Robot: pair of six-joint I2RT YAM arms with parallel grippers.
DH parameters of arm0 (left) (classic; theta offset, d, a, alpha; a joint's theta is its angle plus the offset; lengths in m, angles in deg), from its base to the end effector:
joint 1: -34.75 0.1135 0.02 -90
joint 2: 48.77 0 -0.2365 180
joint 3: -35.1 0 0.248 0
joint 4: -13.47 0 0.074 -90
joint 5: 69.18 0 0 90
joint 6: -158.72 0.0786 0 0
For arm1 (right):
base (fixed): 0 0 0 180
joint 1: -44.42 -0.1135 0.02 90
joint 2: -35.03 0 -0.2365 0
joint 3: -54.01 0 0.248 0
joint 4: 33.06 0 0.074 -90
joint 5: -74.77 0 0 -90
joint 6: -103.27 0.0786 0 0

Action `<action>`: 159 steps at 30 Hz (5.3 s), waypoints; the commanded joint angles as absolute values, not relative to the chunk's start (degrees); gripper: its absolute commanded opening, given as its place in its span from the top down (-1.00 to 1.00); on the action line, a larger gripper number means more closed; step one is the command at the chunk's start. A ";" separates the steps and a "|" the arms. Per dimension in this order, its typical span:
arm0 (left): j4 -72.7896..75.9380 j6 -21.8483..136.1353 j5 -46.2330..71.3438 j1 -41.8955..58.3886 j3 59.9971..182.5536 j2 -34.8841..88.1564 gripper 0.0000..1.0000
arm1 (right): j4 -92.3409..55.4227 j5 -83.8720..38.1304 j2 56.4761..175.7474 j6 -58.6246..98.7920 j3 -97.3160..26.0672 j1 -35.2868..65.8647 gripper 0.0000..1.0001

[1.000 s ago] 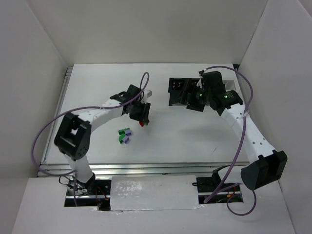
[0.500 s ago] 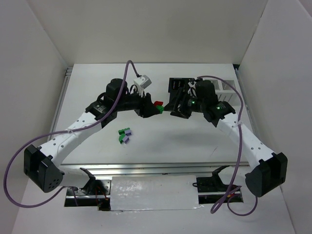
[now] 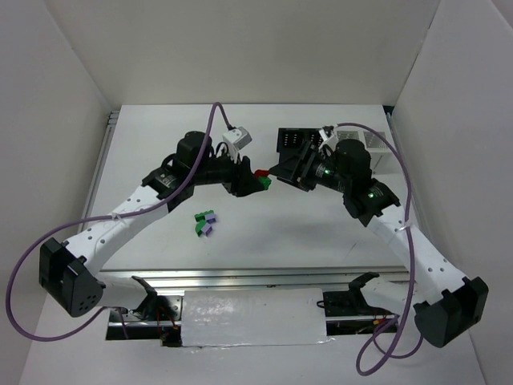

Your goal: Sort the legos into containers by color

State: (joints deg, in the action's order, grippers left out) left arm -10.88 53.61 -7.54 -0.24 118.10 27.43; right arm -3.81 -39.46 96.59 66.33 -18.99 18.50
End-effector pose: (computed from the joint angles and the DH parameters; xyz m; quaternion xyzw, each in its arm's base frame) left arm 0.2623 -0.2292 0.3294 0.2776 0.7454 -0.4216 0.4354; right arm 0.2460 0.1554 0.3261 0.0652 0.7970 0.4972 0.3367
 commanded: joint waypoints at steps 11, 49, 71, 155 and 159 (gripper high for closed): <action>-8.35 53.87 -9.50 -0.94 118.89 26.11 1.00 | 1.07 -32.74 100.76 60.12 -26.95 11.29 -0.35; -5.45 50.18 -10.47 -1.29 116.87 21.81 1.00 | -4.10 -39.48 104.11 54.31 -24.68 6.01 0.05; -6.86 50.71 -7.31 -1.29 117.05 20.75 -0.18 | -11.32 -45.99 102.27 54.05 -22.39 8.38 1.00; -14.67 43.50 -16.45 11.89 126.36 24.97 1.00 | 13.17 19.28 113.84 47.37 -36.85 33.43 1.00; -18.01 45.60 -15.57 11.89 127.94 24.97 1.00 | 16.10 20.89 123.52 46.84 -46.19 35.97 1.00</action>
